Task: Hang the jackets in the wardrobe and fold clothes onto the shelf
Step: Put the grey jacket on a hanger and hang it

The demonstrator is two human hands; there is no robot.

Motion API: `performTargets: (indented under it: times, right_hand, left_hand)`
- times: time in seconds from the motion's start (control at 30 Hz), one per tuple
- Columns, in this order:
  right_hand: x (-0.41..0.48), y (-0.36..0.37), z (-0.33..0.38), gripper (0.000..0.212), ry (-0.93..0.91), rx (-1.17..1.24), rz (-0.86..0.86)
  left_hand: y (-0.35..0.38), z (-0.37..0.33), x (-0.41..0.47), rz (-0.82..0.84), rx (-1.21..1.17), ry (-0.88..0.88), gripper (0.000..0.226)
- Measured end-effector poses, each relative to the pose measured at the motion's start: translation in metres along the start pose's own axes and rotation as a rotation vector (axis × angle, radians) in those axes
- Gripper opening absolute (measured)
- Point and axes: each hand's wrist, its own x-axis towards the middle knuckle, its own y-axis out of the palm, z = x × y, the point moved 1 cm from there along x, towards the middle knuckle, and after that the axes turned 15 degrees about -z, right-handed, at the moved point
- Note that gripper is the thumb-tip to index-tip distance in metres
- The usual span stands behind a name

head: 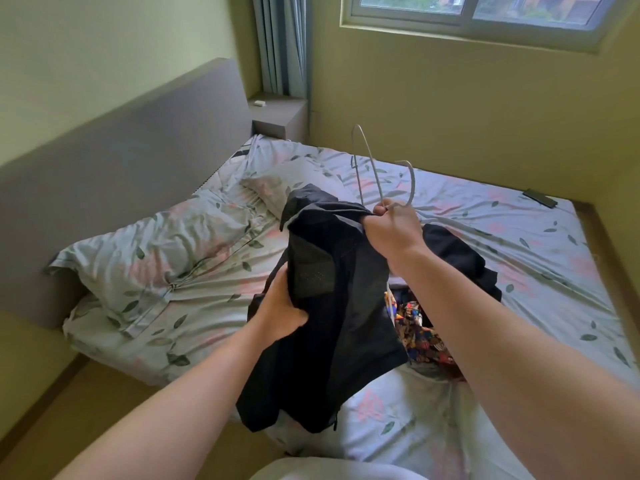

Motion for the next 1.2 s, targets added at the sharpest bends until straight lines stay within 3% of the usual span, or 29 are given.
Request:
performTargets:
  times: [0.07, 0.13, 0.2, 0.27, 0.37, 0.43, 0.5, 0.57, 0.67, 0.77, 0.97, 1.03, 1.2]
  right_hand:
    - [0.0, 0.0, 0.0, 0.031, -0.018, -0.007, 0.007]
    - [0.001, -0.002, -0.004, 0.031, -0.019, -0.009, 0.004]
    - [0.003, -0.007, -0.011, 0.029, -0.021, -0.027, -0.029]
    - [0.005, -0.01, -0.02, 0.023, -0.019, -0.053, -0.065]
    - [0.012, -0.012, -0.035, 0.008, -0.051, -0.156, -0.073]
    - [0.016, -0.012, -0.045, 0.004, -0.087, -0.238, -0.042]
    - [0.018, -0.011, -0.054, 0.002, -0.126, -0.335, -0.003]
    - [0.016, -0.009, -0.062, 0.011, -0.134, -0.416, 0.042]
    - [0.009, -0.002, -0.073, 0.033, -0.151, -0.523, 0.151]
    - [-0.004, 0.008, -0.072, 0.036, -0.165, -0.544, 0.188]
    - [-0.034, 0.029, -0.056, 0.043, -0.235, -0.5, 0.272]
    - [-0.045, 0.035, -0.052, 0.047, -0.256, -0.52, 0.325]
    - [-0.059, 0.048, -0.057, 0.053, -0.237, -0.621, 0.42]
  left_hand:
    - [0.0, -0.009, 0.005, -0.048, -0.051, 0.009, 0.055]
    - [-0.008, -0.022, 0.013, -0.144, -0.101, -0.104, 0.019]
    - [-0.018, -0.034, 0.021, -0.142, -0.186, -0.311, 0.054]
    - [-0.03, -0.048, 0.026, -0.17, -0.203, -0.355, 0.074]
    - [-0.052, -0.062, 0.039, -0.269, -0.163, -0.257, 0.06]
    - [-0.065, -0.069, 0.043, -0.139, -0.305, -0.219, 0.051]
    - [-0.079, -0.077, 0.041, 0.117, -0.279, -0.211, 0.028]
    - [-0.09, -0.079, 0.043, 0.221, -0.205, -0.233, 0.028]
    - [-0.095, -0.066, 0.063, 0.029, -0.04, -0.32, 0.043]
    - [-0.092, -0.043, 0.084, -0.18, 0.023, -0.375, 0.05]
    - [-0.081, 0.025, 0.118, -0.17, -0.214, -0.499, 0.079]
    - [-0.079, 0.046, 0.129, -0.228, -0.28, -0.506, 0.078]
    - [-0.084, 0.02, 0.112, -0.315, -0.315, -0.465, 0.052]
